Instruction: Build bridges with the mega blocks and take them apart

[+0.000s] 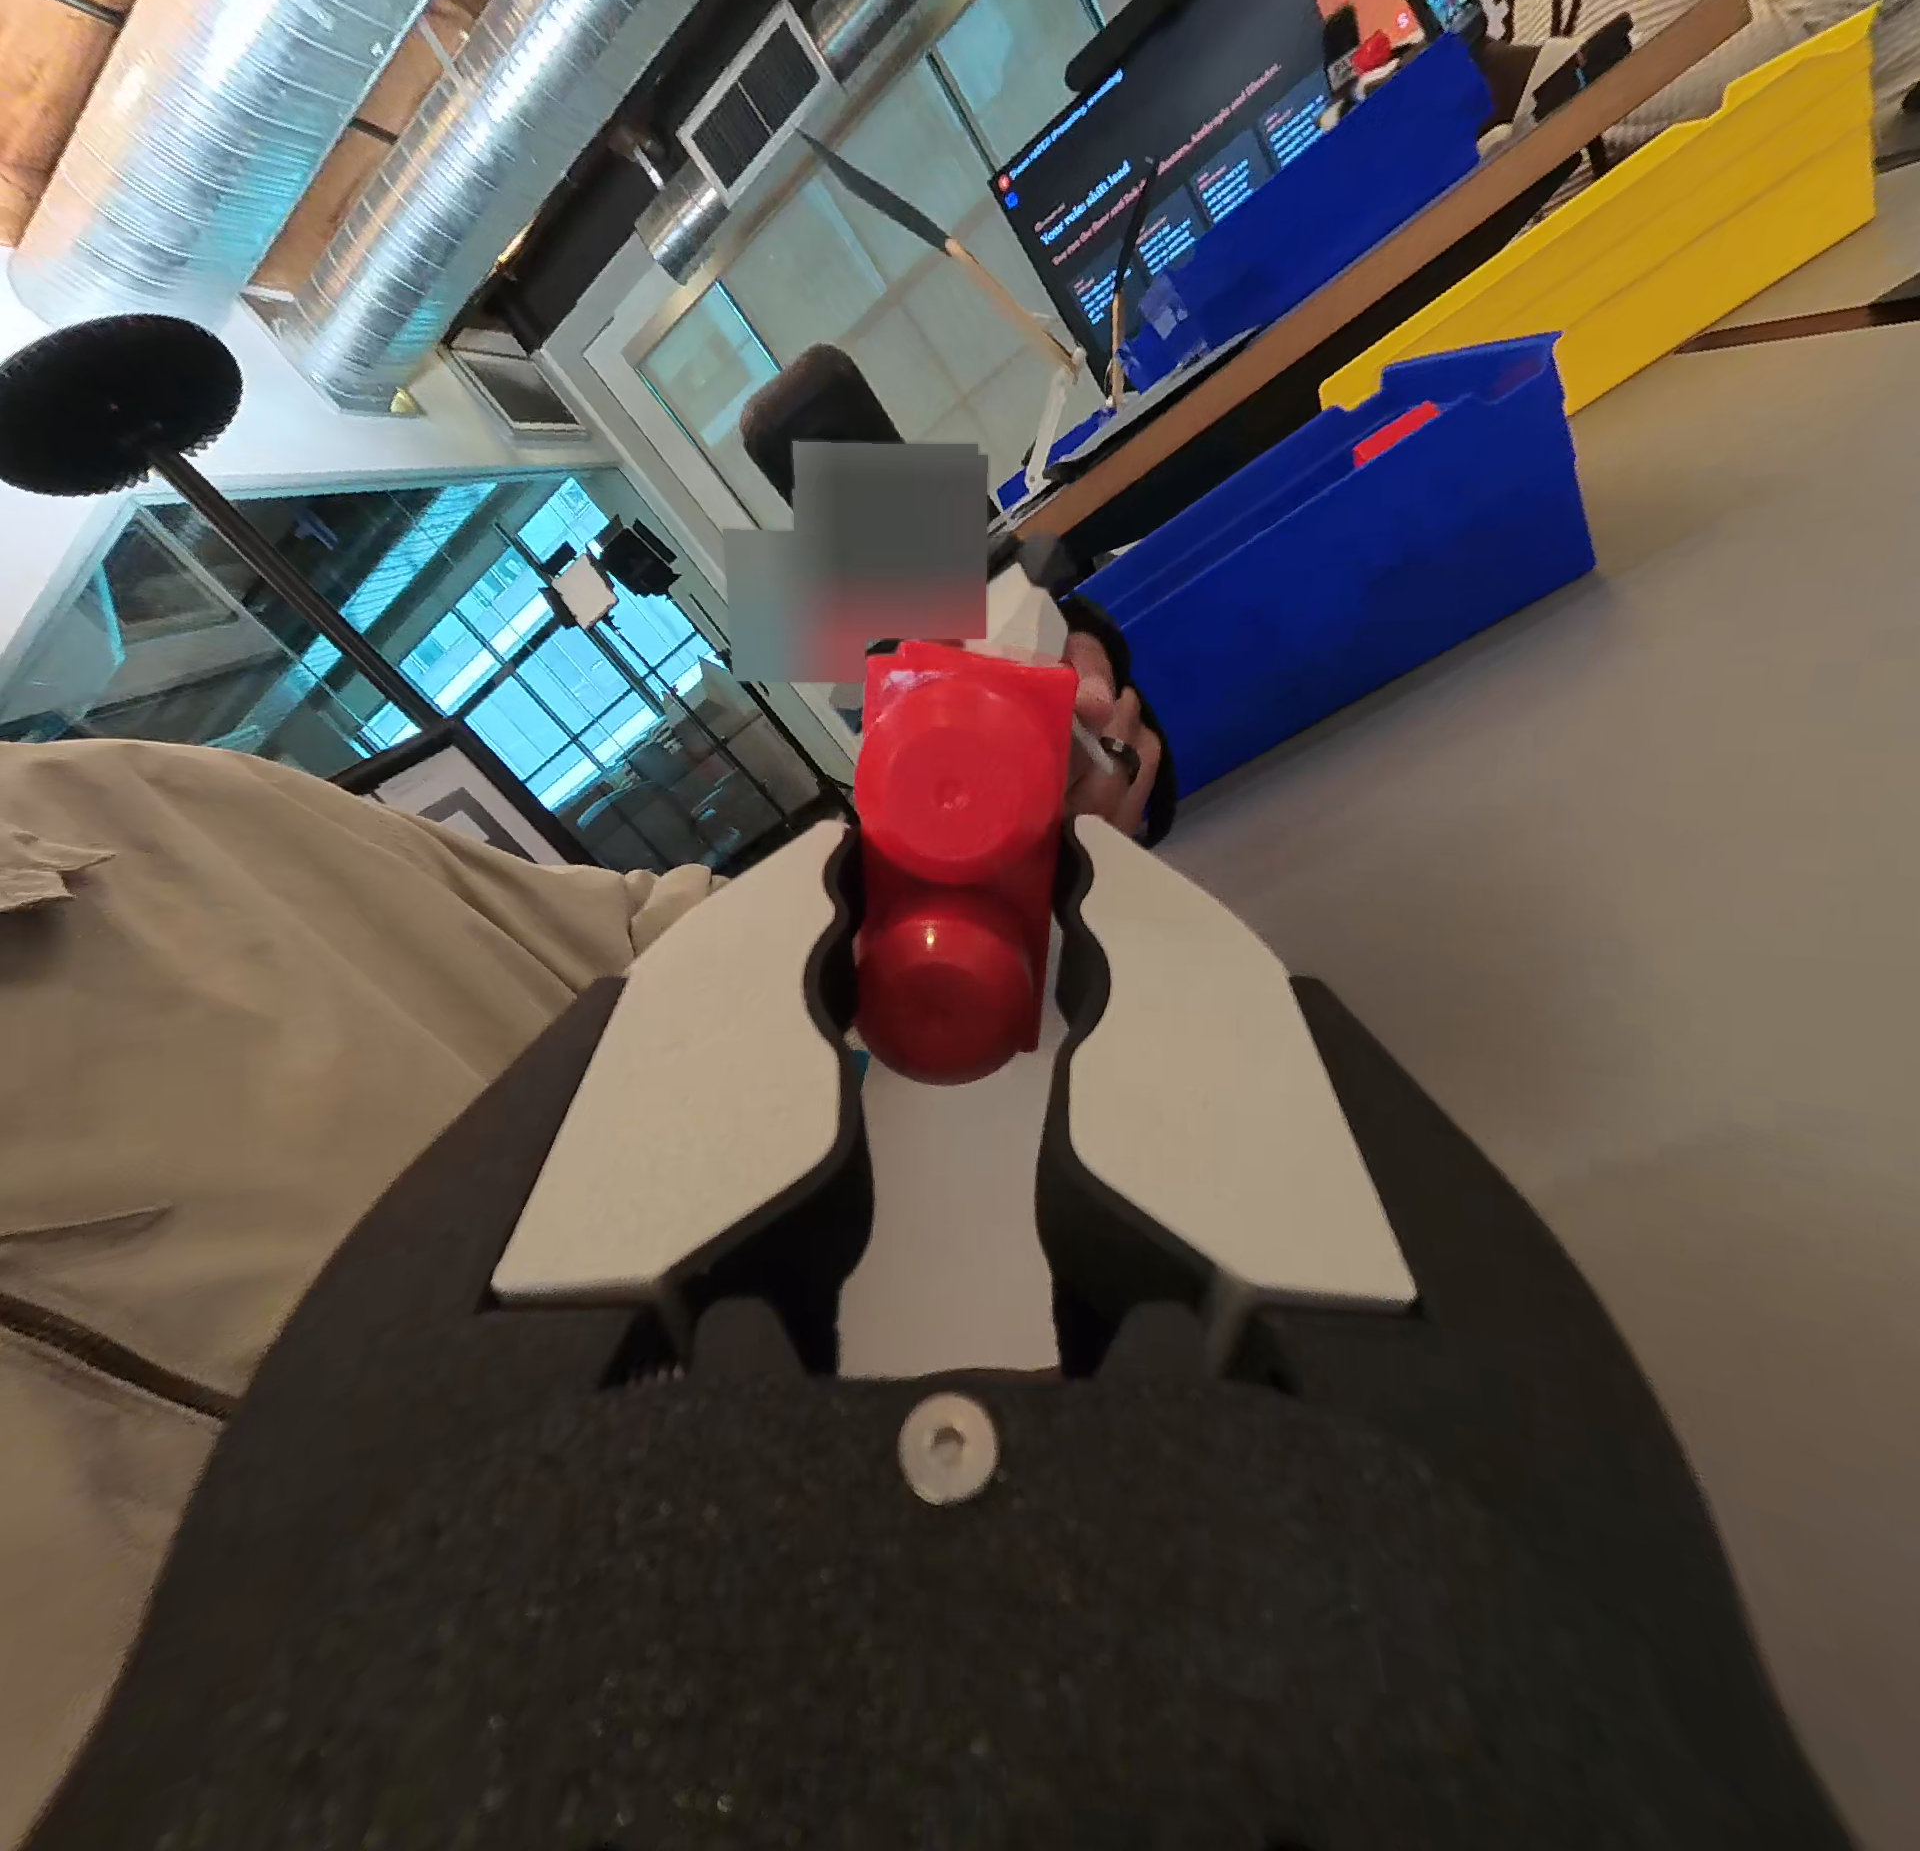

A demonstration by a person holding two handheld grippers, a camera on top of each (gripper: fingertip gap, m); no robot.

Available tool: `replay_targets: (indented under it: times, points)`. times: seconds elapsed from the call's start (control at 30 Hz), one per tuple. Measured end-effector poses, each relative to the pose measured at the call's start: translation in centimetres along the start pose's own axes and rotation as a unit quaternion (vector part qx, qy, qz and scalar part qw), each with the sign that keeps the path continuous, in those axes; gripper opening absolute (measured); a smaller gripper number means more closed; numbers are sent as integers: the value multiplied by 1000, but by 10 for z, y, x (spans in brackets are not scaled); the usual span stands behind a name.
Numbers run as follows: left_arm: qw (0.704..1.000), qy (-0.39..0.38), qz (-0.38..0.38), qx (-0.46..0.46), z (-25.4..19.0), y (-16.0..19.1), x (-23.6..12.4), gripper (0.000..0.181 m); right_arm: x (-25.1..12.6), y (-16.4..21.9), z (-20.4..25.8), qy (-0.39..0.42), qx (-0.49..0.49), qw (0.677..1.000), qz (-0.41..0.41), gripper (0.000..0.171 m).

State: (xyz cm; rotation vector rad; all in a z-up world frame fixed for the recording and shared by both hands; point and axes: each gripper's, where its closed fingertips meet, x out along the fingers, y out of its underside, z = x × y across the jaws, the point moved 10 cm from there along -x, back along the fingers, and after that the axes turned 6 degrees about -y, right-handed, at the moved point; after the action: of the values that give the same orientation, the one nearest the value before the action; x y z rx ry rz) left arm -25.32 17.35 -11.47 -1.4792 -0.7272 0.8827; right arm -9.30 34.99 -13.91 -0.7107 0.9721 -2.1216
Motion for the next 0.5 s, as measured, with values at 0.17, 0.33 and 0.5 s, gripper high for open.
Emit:
replay_targets:
  times: [0.17, 0.33, 0.5]
  points:
    - [1000, 4, 16, 23, -7, 0, 11, 0, 11, 2, 2, 0, -2, 1000, 22, 35]
    - [1000, 7, 11, 17, -6, 3, 12, 0, 11, 3, 1, 4, 4, 1000, 20, 35]
    - [1000, 6, 5, 11, -7, 6, 14, 0, 9, 7, -1, 2, 12, 1000, 29, 35]
